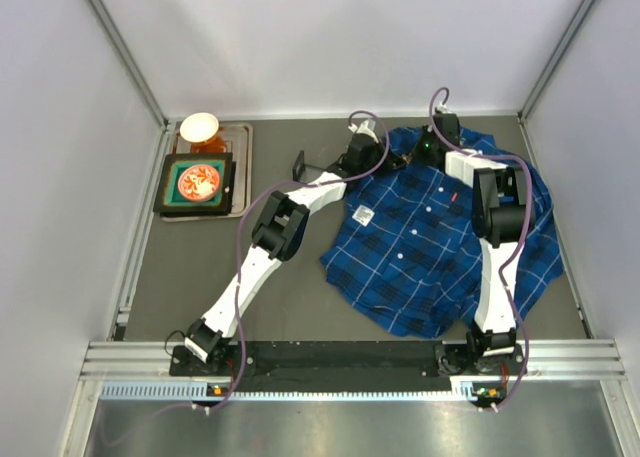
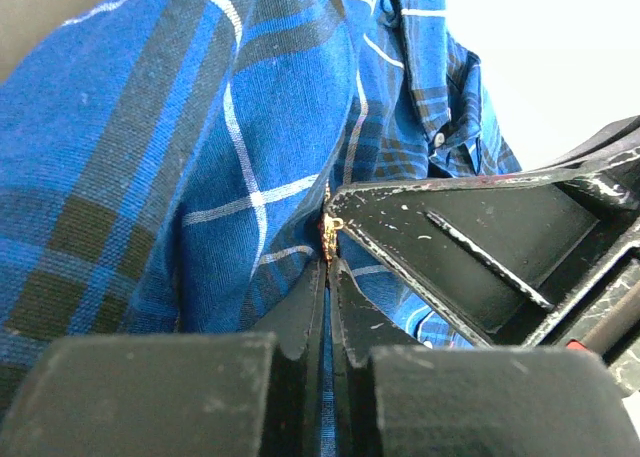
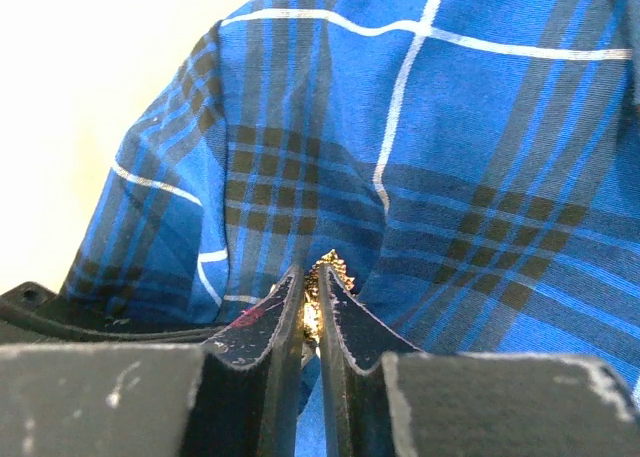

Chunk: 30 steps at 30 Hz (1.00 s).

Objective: Remove the brooch from the garment

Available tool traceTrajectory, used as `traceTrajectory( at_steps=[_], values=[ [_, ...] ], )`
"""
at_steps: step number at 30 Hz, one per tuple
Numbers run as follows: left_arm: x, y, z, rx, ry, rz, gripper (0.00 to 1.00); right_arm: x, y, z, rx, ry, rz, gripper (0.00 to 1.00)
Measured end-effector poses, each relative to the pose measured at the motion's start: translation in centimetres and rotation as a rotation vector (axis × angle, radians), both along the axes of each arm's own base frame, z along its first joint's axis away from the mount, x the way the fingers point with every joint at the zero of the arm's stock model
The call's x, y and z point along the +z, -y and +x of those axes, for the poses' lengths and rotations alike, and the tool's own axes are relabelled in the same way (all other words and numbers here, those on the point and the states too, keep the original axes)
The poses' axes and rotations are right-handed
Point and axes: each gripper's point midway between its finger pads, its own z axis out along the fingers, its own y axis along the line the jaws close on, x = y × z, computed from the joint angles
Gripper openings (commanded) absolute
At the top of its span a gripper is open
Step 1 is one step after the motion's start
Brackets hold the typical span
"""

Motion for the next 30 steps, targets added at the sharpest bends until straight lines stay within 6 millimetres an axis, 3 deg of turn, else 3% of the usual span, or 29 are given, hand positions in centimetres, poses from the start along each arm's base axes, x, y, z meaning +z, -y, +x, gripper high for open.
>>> traceTrajectory(
  at_steps=[7, 20, 30],
  values=[
    [-0.9, -0.6, 0.1, 0.006, -0.025, -0.031, 0.0, -0.3, -0.3, -0.3, 0.04, 0.041, 0.039, 0.15],
    [-0.7, -0.8, -0.1, -0.005, -0.069, -0.064, 0.0, -0.4, -0.7, -0.8, 0.058, 0.028, 0.048, 0.09],
    [-0.5, -0.9, -0.3, -0.075, 0.09, 0.068, 0.0, 0.9, -0.5, -1.4, 0.07, -0.025, 0.275, 0.29]
  ],
)
